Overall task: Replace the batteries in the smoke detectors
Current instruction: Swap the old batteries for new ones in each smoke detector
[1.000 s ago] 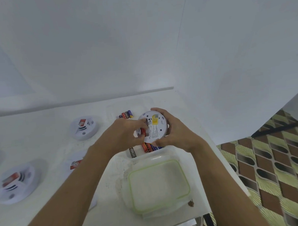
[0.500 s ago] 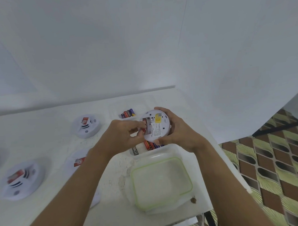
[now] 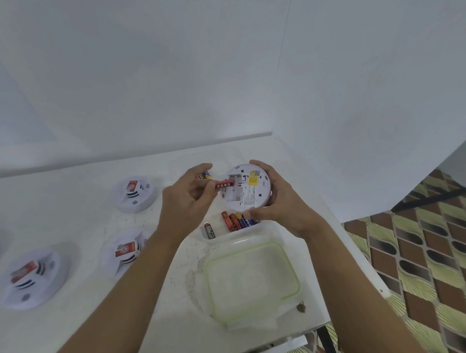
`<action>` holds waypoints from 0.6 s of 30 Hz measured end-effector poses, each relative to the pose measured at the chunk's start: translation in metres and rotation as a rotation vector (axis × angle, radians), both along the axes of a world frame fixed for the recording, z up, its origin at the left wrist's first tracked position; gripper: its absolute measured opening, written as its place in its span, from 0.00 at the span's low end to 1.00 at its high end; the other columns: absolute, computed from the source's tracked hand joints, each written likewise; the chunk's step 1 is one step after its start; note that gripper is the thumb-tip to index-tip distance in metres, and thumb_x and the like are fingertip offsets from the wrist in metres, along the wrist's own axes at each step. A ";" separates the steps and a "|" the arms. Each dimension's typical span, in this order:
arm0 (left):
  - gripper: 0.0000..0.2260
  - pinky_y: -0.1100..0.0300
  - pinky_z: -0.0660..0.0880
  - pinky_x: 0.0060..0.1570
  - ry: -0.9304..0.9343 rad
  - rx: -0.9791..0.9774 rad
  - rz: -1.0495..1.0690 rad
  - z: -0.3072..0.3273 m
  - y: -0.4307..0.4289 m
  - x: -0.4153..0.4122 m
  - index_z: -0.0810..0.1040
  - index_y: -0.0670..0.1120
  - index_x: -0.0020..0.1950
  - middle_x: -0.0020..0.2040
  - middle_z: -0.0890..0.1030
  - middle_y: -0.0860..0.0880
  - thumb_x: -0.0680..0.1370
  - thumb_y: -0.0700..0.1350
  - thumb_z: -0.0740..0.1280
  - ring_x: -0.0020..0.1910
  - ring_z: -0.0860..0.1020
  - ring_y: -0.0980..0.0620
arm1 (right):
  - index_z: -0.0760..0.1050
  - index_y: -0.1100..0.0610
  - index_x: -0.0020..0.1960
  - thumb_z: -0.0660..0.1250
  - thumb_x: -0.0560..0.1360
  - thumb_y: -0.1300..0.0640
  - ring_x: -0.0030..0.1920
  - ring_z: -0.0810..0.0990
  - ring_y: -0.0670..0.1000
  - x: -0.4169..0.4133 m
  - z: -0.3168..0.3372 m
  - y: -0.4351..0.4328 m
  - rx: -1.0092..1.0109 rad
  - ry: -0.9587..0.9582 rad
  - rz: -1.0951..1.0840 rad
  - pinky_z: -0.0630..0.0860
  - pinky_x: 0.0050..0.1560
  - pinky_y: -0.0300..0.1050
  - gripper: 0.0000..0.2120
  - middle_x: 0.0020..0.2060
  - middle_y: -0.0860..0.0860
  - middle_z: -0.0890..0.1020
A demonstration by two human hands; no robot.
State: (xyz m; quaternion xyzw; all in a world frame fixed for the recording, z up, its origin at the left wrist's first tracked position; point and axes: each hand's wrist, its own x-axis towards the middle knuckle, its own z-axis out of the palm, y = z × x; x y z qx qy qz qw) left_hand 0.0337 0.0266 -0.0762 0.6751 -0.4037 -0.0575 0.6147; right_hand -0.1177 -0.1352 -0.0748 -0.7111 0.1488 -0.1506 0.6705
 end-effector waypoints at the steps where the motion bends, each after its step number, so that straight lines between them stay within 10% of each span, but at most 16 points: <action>1: 0.11 0.55 0.82 0.47 0.035 -0.029 0.018 -0.001 -0.001 0.000 0.77 0.46 0.63 0.45 0.86 0.47 0.80 0.39 0.66 0.44 0.86 0.52 | 0.66 0.44 0.73 0.79 0.63 0.70 0.66 0.77 0.55 0.000 0.000 0.000 0.003 -0.008 -0.016 0.82 0.55 0.59 0.46 0.66 0.49 0.76; 6: 0.08 0.67 0.73 0.34 -0.162 0.114 0.097 -0.005 0.000 0.006 0.80 0.47 0.52 0.36 0.82 0.52 0.83 0.44 0.61 0.33 0.78 0.57 | 0.65 0.47 0.75 0.78 0.66 0.74 0.66 0.77 0.50 0.001 -0.002 -0.001 0.021 -0.055 -0.145 0.83 0.53 0.50 0.46 0.66 0.48 0.76; 12: 0.16 0.53 0.63 0.52 -0.763 0.867 -0.058 -0.010 -0.013 0.008 0.81 0.55 0.54 0.45 0.82 0.54 0.83 0.58 0.56 0.51 0.73 0.51 | 0.63 0.49 0.76 0.76 0.67 0.76 0.61 0.79 0.42 0.005 0.001 0.002 0.021 -0.065 -0.176 0.83 0.50 0.46 0.45 0.65 0.46 0.76; 18: 0.16 0.50 0.60 0.59 -0.799 1.023 -0.052 0.000 -0.020 0.004 0.81 0.57 0.57 0.51 0.83 0.57 0.82 0.61 0.57 0.55 0.74 0.53 | 0.63 0.49 0.76 0.76 0.67 0.75 0.63 0.78 0.44 0.011 0.005 0.001 0.004 -0.081 -0.177 0.83 0.51 0.47 0.45 0.66 0.47 0.75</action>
